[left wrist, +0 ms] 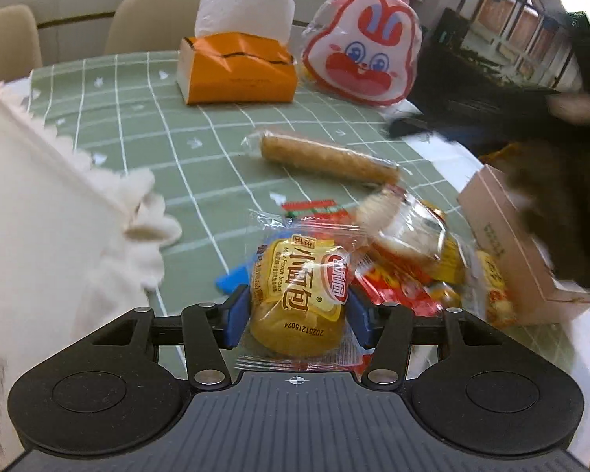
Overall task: Organize snacks
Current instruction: 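Grasp the long biscuit stick pack with the right gripper while the left holds the bun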
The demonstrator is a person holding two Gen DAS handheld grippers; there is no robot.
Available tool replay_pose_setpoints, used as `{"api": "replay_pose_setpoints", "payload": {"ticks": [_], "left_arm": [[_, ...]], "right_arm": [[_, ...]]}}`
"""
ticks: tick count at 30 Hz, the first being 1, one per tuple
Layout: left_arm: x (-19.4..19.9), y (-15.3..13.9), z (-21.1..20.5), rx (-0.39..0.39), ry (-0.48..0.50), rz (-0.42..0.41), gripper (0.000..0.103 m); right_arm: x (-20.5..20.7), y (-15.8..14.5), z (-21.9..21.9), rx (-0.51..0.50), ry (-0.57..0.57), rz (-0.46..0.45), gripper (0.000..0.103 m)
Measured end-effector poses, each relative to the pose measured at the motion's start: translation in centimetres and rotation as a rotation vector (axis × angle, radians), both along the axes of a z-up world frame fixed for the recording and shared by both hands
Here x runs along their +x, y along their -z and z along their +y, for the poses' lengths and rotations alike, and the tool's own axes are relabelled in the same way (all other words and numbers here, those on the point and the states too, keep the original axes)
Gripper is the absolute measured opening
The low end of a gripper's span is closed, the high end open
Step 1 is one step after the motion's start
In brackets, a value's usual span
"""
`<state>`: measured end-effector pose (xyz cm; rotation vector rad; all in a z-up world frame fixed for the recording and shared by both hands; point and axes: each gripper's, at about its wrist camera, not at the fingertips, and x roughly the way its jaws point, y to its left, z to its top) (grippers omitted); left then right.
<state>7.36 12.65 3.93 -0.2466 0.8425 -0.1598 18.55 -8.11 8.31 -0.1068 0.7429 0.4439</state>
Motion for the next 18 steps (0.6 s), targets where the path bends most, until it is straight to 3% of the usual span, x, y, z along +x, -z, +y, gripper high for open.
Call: {"api": "replay_pose_setpoints", "payload": {"ticks": [3, 7, 10, 12, 14, 18], "left_arm": [[-1.0, 0.1, 0.6, -0.025, -0.028, 0.015, 0.058], [-1.5, 0.3, 1.3, -0.028, -0.051, 0.04, 0.058], [-1.5, 0.3, 1.4, -0.035, -0.068, 0.048, 0.058], [-1.4, 0.2, 1.3, -0.03, -0.071, 0.05, 0.058], [-1.4, 0.0, 1.0, -0.025, -0.066, 0.05, 0.058], [-1.4, -0.5, -0.2, -0.021, -0.03, 0.039, 0.058]], "right_arm": [[3.7, 2.0, 2.9, -0.058, -0.017, 0.033, 0.087], [5.8, 5.2, 6.2, -0.178, -0.082, 0.136, 0.086], [5.2, 5.9, 7.2, -0.275, -0.062, 0.111, 0.072], [4.8, 5.3, 6.8, -0.282, -0.063, 0.142, 0.052], [4.0, 4.4, 5.6, -0.246, -0.082, 0.173, 0.04], [1.7, 2.0, 2.3, -0.138, -0.08, 0.211, 0.03]]}}
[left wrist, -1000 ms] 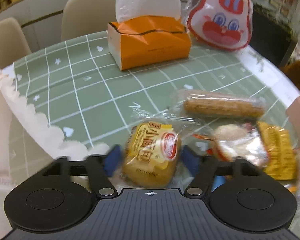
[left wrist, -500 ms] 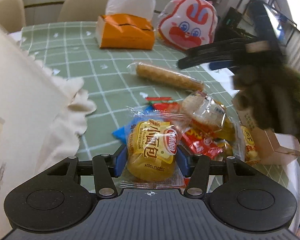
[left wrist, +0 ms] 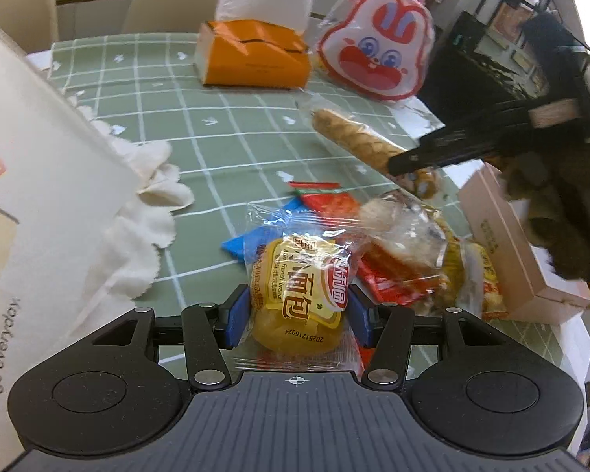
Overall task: Organize snacks
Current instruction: 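Grasp the long biscuit stick pack with the right gripper while the left holds the bun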
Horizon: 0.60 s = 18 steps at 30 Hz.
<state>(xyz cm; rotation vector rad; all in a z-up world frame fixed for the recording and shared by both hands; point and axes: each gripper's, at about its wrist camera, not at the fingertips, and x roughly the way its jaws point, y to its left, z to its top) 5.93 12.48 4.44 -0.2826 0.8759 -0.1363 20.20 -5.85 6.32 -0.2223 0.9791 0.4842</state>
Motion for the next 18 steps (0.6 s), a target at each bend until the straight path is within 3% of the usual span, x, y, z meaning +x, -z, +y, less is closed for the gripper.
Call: {"api": "replay_pose_setpoints", "payload": {"ticks": [6, 11, 14, 17, 18], "left_arm": [[-1.0, -0.7, -3.3, 0.001, 0.075, -0.02, 0.058], [-2.3, -0.9, -5.6, 0.003, 0.14, -0.033, 0.058], [-3.2, -0.4, -6.2, -0.006, 0.158, -0.024, 0.058], [-3.9, 0.3, -6.2, -0.016, 0.15, 0.004, 0.057], [-4.1, 0.5, -6.1, -0.015, 0.142, 0.01, 0.057]], "right_arm": [[-6.1, -3.3, -5.9, 0.147, 0.045, 0.037, 0.029], [-13.3, -3.2, -9.7, 0.203, 0.065, 0.057, 0.029], [-17.5, -2.0, -10.7, 0.2, 0.06, 0.071, 0.029], [-21.3, -0.4, -10.3, 0.131, 0.0, 0.041, 0.033], [-22.3, 0.0, -9.9, 0.118, -0.029, 0.032, 0.039]]}}
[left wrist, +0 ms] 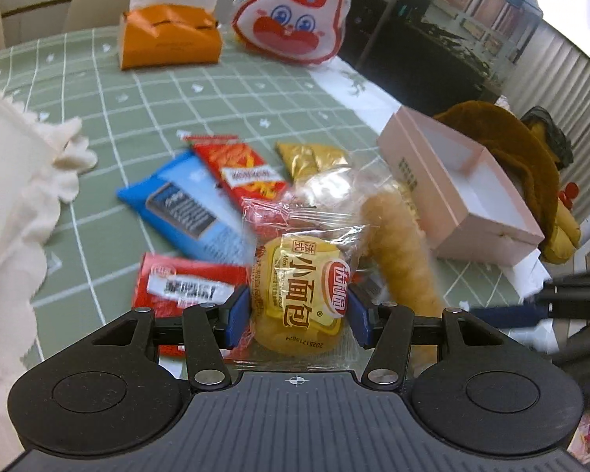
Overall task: Organize snacks
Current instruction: 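Grasp the long biscuit stick pack with the right gripper while the left holds the bun, then carry both snacks into the pink box and release them from both grippers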
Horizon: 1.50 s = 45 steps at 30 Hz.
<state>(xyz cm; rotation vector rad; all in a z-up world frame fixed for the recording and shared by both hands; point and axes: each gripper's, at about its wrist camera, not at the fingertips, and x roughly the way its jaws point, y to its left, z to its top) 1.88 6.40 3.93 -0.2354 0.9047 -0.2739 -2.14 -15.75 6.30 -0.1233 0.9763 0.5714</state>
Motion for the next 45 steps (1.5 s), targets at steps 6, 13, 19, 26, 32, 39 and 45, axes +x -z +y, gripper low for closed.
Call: {"api": "replay_pose_setpoints", "payload": {"ticks": [6, 13, 19, 26, 32, 39, 45], "left_arm": [[-1.0, 0.3, 0.8, -0.003, -0.053, 0.002, 0.057], [-2.7, 0.4, 0.6, 0.009, -0.051, 0.01, 0.057], [-3.9, 0.2, -0.5, 0.02, 0.003, 0.016, 0.057], [-4.7, -0.2, -4.1, 0.01, 0.134, 0.018, 0.057], [-5.6, -0.7, -7.4, 0.004, 0.23, 0.008, 0.057], [-3.4, -7.4, -10.0, -0.024, 0.278, -0.149, 0.057], [3.7, -14.0, -15.3, 0.005, 0.285, -0.311, 0.057]], "right_arm": [[-0.1, 0.9, 2.1, -0.021, -0.007, -0.046, 0.054], [4.1, 2.8, 3.5, -0.016, 0.084, -0.06, 0.054], [2.8, 3.1, 2.2, 0.025, 0.064, 0.056, 0.028], [-2.0, 2.1, -3.5, 0.025, 0.168, 0.057, 0.028], [-4.8, 1.3, -8.2, 0.041, 0.29, 0.012, 0.028], [-5.7, -2.9, -12.4, 0.092, 0.407, -0.074, 0.027], [-4.2, -11.4, -16.6, 0.12, 0.503, -0.266, 0.027]]}}
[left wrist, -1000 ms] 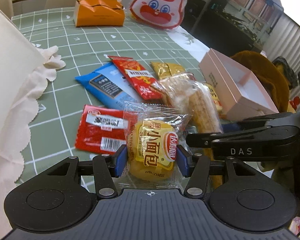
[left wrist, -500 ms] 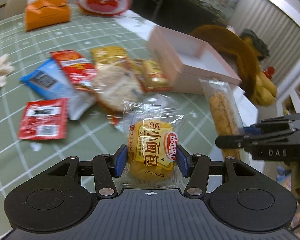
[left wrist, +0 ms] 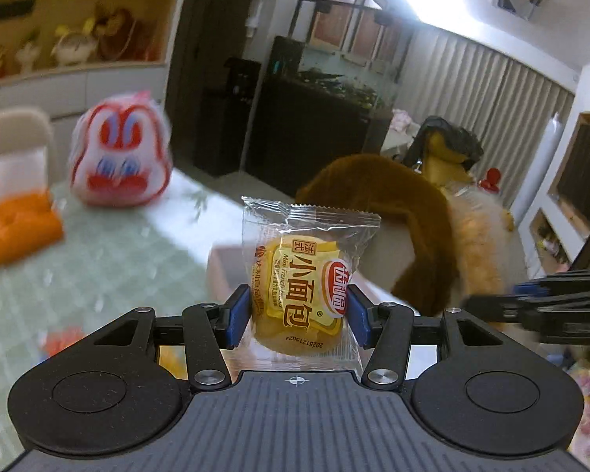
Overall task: Organize snacks
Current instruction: 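Carry both snacks into the pink box and release them from both grippers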
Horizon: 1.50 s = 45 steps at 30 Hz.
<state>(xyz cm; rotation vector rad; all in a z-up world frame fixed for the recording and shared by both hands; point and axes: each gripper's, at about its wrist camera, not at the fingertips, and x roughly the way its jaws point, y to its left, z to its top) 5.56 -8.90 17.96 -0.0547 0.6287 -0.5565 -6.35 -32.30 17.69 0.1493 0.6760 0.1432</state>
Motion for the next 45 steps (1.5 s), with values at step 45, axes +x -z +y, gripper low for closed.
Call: {"api": "replay_pose_setpoints", "payload": {"ticks": [45], "left_arm": [[7.2, 13.1, 3.1, 0.025, -0.135, 0.313, 0.055]], "right_arm": [[5.6, 13.2, 4.2, 0.064, 0.139, 0.097, 0.055]]}}
